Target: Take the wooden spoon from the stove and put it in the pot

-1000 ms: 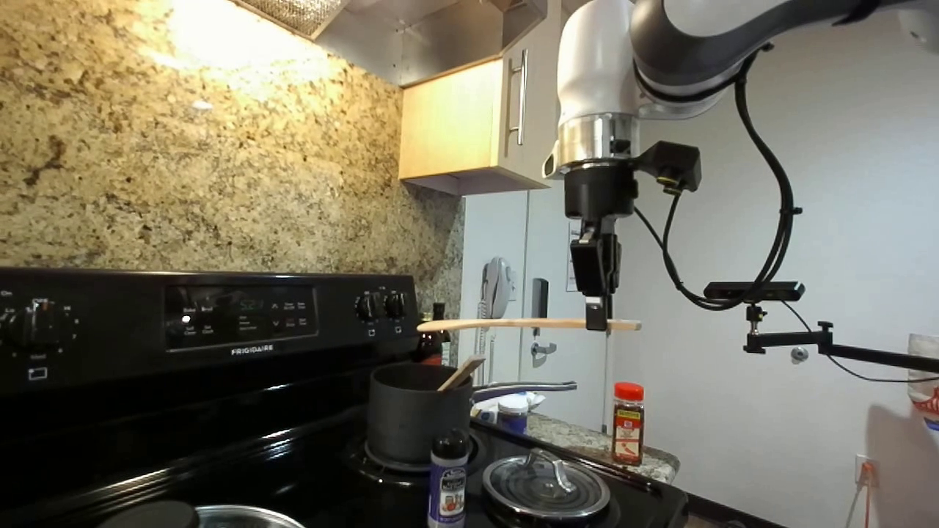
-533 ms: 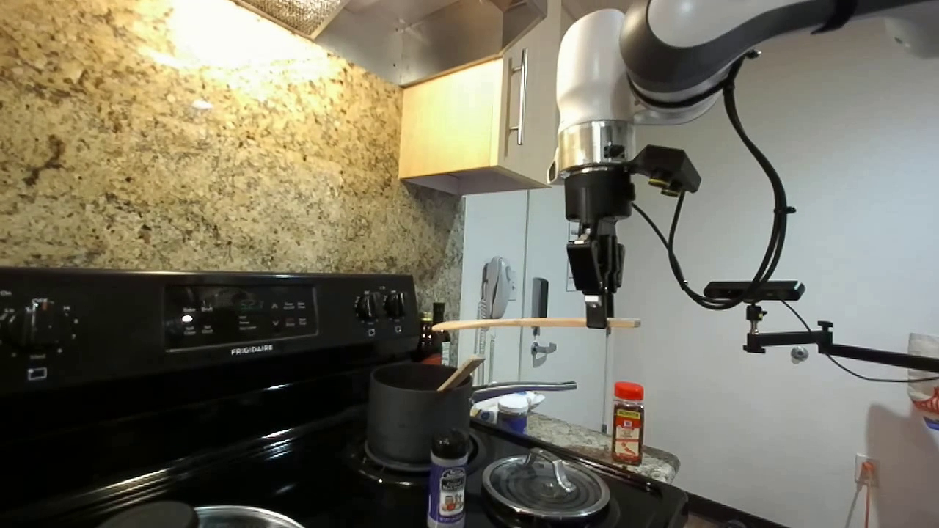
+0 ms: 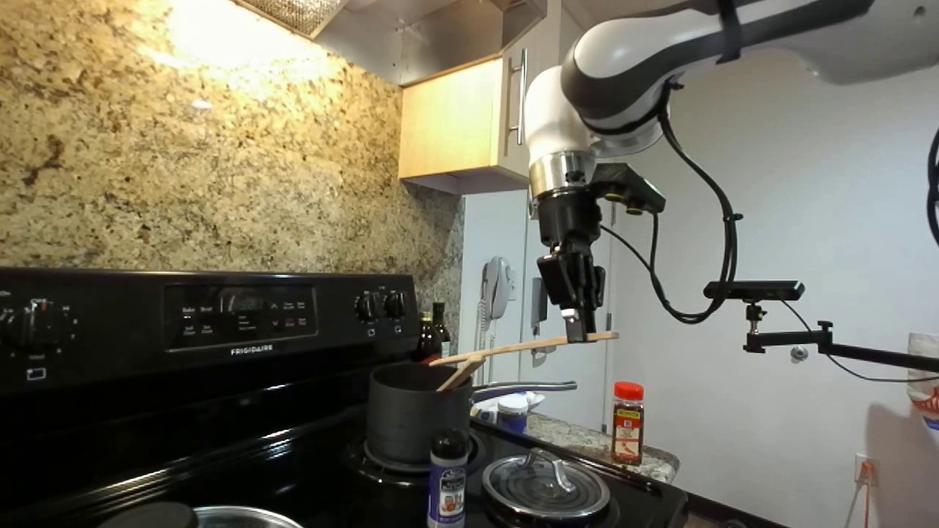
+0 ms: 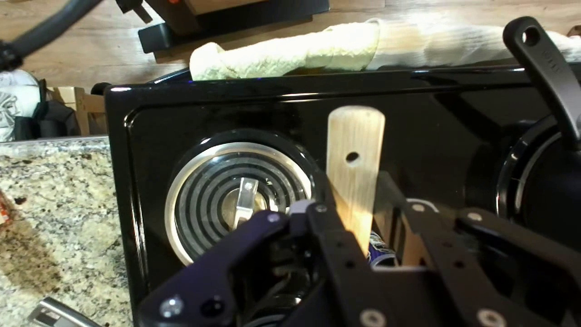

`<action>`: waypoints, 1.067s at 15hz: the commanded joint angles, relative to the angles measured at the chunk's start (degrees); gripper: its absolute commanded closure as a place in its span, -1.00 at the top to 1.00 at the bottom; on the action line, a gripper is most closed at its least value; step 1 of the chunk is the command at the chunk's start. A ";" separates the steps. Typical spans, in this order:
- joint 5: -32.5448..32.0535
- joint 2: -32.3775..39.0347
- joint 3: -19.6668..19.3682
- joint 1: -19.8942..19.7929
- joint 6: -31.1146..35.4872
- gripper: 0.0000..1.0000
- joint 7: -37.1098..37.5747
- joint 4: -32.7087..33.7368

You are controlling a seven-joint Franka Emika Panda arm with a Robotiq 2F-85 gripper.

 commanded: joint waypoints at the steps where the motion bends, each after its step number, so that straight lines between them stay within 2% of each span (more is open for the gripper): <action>1: 1.75 6.10 0.14 -1.07 -4.71 -0.87 0.37 6.73; 3: 1.91 7.23 -0.05 -1.28 -3.96 -0.87 0.81 8.42; 4: 0.34 5.28 0.48 -0.97 -1.99 -0.46 0.11 5.09; 7: 0.40 6.75 0.29 -1.22 -2.07 -0.46 0.13 6.96; 8: 0.42 6.75 0.27 -1.22 -2.09 -0.87 0.13 7.03; 13: -2.56 9.35 -0.59 -2.36 -4.92 -0.87 3.49 13.09; 16: -4.62 14.03 -1.04 -3.01 -11.70 -0.87 4.58 20.94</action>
